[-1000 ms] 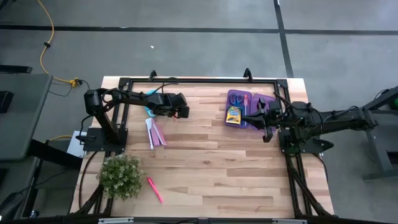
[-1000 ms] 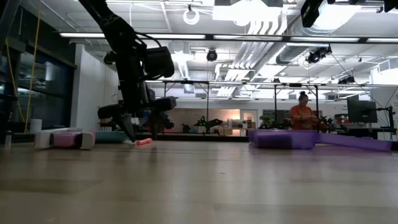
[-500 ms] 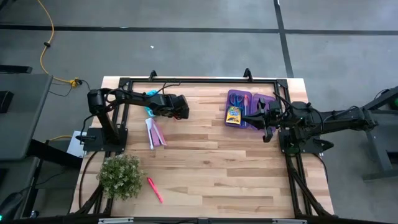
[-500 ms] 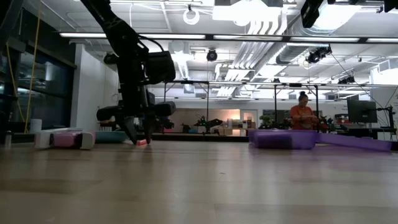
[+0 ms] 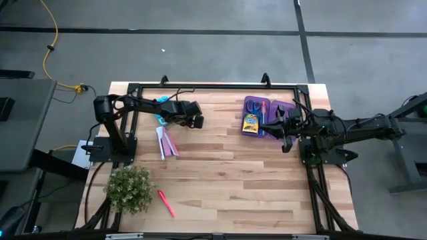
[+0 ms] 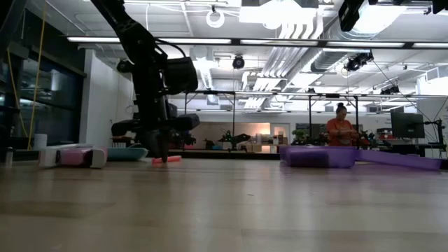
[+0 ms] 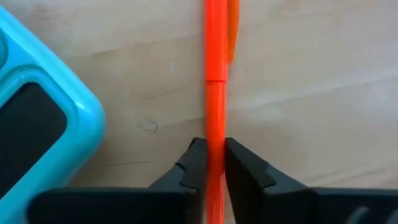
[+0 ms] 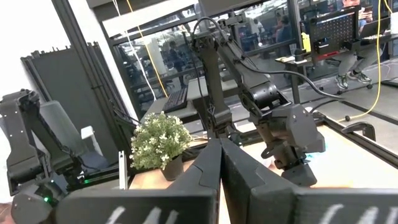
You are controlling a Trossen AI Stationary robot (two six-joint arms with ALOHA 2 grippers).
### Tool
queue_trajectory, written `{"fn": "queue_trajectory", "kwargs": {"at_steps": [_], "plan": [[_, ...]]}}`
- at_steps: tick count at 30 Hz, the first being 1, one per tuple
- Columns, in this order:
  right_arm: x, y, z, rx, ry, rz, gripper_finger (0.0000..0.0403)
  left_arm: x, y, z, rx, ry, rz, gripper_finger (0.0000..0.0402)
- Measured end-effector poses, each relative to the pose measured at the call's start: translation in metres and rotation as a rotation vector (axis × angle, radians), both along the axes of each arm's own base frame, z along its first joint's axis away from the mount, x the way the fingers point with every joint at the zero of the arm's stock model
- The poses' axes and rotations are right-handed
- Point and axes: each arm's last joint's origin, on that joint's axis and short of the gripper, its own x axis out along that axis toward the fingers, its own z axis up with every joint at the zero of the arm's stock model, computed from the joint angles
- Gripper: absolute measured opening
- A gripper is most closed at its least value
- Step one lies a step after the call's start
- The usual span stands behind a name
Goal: Pack school essentials
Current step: Put the orange pen into the violet supply box
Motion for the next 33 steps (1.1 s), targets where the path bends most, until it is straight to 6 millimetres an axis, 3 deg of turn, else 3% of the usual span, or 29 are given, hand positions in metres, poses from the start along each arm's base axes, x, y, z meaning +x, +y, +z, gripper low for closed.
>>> {"fn": "queue_trajectory", "kwargs": {"at_steps": [3,13,23,29,33], "plan": [[0.000,0.000,0.000,0.000,0.000,0.000,0.0000,0.000,0.000,0.001,0.002,0.001,-0.020,0.0011],[0.000,0.000,0.000,0.000,0.001,0.000,0.0000,-0.009,-0.003,0.020,0.016,-0.005,-0.086,0.0008],[0.000,0.000,0.000,-0.001,0.003,0.000,0.0000,-0.022,-0.014,0.097,0.240,-0.191,-0.270,0.0007],[0.000,0.001,0.000,-0.002,0.003,0.019,0.0000,-0.029,-0.045,0.159,0.479,-0.462,-0.435,0.0006],[0.000,0.001,0.000,0.000,0.003,0.028,0.0000,-0.039,-0.073,0.184,0.623,-0.673,-0.563,0.0006]]}}
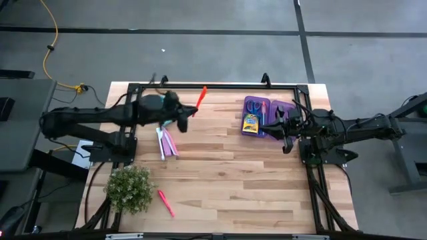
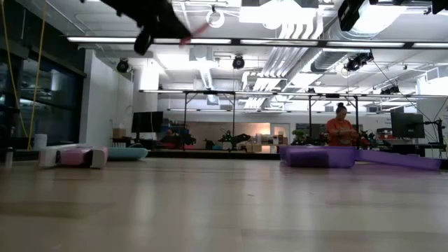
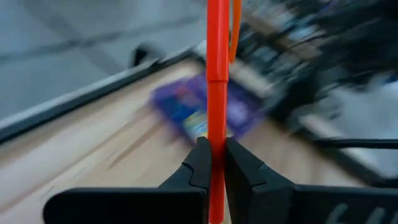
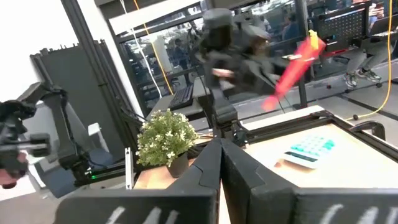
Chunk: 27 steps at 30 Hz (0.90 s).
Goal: Pack school essentials
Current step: Put the orange pen into the violet supply box
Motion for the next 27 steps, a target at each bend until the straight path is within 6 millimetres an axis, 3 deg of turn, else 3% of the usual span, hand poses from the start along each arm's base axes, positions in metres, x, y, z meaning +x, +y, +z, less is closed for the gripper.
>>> {"fn": "queue_trajectory", "kwargs": {"at_steps": [5,10,20,27], "plan": [[0.003,0.000,0.000,0.004,-0.003,0.000,0.0000,-0.014,-0.032,0.003,0.095,-0.166,-0.114,0.0006],[0.012,0.001,-0.003,0.008,-0.002,0.011,0.0000,-0.021,-0.049,0.003,0.118,-0.267,-0.178,0.0006],[0.035,0.003,-0.005,0.029,-0.066,0.051,0.0000,-0.020,-0.057,0.005,0.121,-0.287,-0.227,0.0006],[0.059,0.004,0.007,0.103,-0.156,0.041,0.0000,-0.016,-0.059,0.004,0.073,-0.312,-0.319,0.0006]]}}
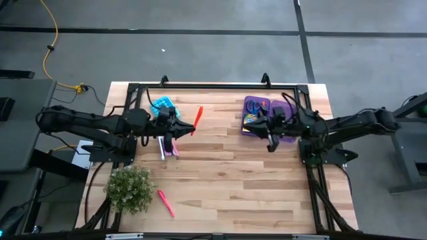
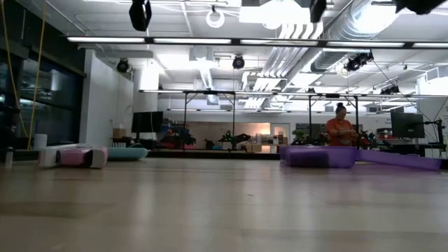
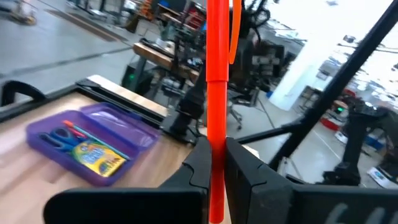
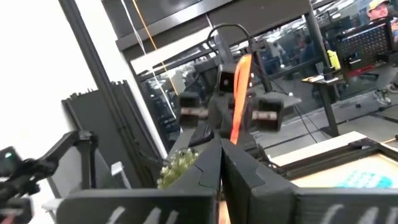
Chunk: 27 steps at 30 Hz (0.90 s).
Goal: Pack school essentials
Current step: Put the orange pen into the violet supply box
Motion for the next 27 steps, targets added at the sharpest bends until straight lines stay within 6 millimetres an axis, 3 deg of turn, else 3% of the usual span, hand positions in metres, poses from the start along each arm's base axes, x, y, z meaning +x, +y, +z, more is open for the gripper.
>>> {"fn": "queue_trajectory", "kwargs": {"at_steps": [5,11,17,22,27], "plan": [[0.031,0.002,0.014,-0.008,0.036,-0.002,0.0030,0.013,-0.003,-0.006,-0.028,-0.009,-0.030,0.0006],[0.068,0.004,0.022,-0.007,0.130,0.002,0.0145,0.028,-0.008,-0.007,-0.064,-0.087,-0.169,0.0006],[0.093,0.009,0.043,-0.065,0.107,0.153,0.0241,0.030,-0.011,-0.005,-0.130,-0.125,-0.310,0.0006],[0.113,0.012,0.052,-0.121,0.087,0.221,0.0255,0.031,-0.013,-0.001,-0.167,-0.167,-0.377,0.0006],[0.126,0.009,0.046,-0.144,0.119,0.202,0.0247,0.031,-0.014,0.002,-0.186,-0.197,-0.401,0.0006]]}}
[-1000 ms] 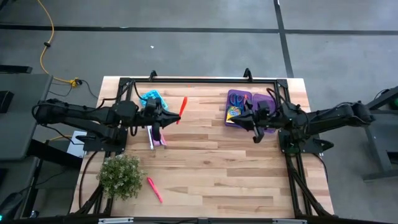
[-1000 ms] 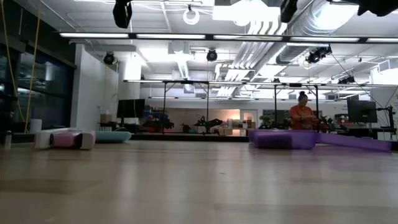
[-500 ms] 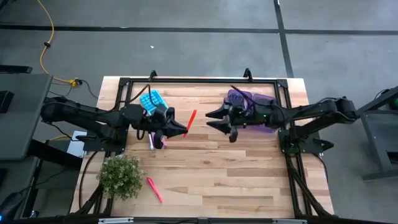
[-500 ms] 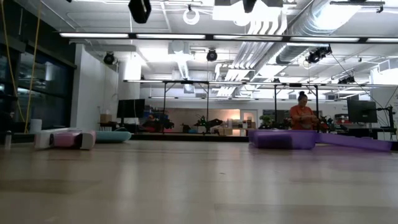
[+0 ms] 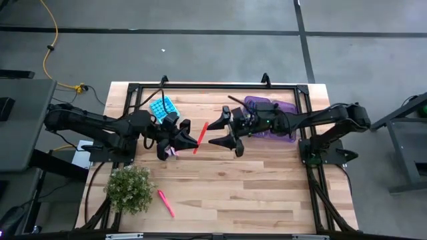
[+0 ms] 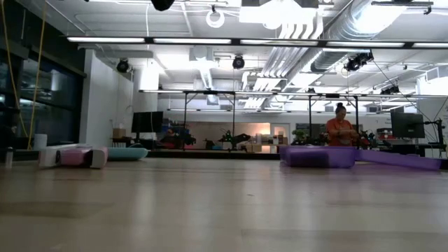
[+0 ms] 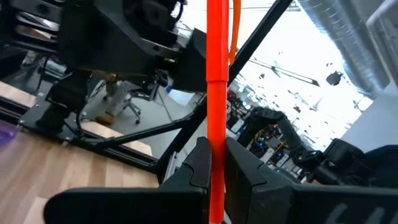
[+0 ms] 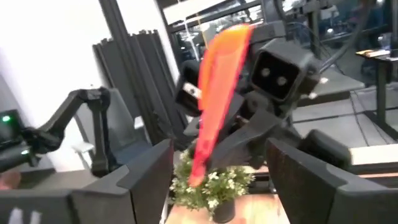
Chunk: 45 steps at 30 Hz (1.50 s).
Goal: Pack school essentials
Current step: Put the orange pen into the violet supply box
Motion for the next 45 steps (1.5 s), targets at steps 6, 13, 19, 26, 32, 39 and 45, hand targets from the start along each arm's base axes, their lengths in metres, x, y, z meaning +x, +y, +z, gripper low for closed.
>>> {"fn": "queue_trajectory", "kwargs": {"at_steps": [6,13,19,26,32,39,45], "plan": [[0.000,-0.004,0.006,0.023,-0.055,0.018,0.0234,0.001,-0.002,0.000,-0.015,-0.006,-0.019,0.0006],[-0.001,-0.003,0.009,0.045,-0.083,0.030,0.0221,0.014,-0.001,-0.010,-0.022,-0.006,-0.001,0.0006],[-0.001,-0.002,0.010,0.042,-0.092,0.052,0.0204,0.021,0.002,-0.014,-0.029,-0.015,0.029,0.0006],[-0.001,-0.002,0.010,0.041,-0.090,0.051,0.0130,0.021,0.004,-0.015,-0.029,-0.014,0.038,0.0006],[-0.001,-0.003,0.010,0.036,-0.093,0.049,0.0051,0.020,0.004,-0.013,-0.029,-0.020,0.037,0.0006],[-0.001,-0.009,0.010,0.039,-0.090,0.045,0.0014,0.020,0.004,-0.013,-0.073,-0.013,0.040,0.0010],[-0.001,-0.011,0.010,0.036,-0.091,0.045,0.0018,0.020,0.008,-0.014,-0.091,-0.007,0.070,0.0063]]}}
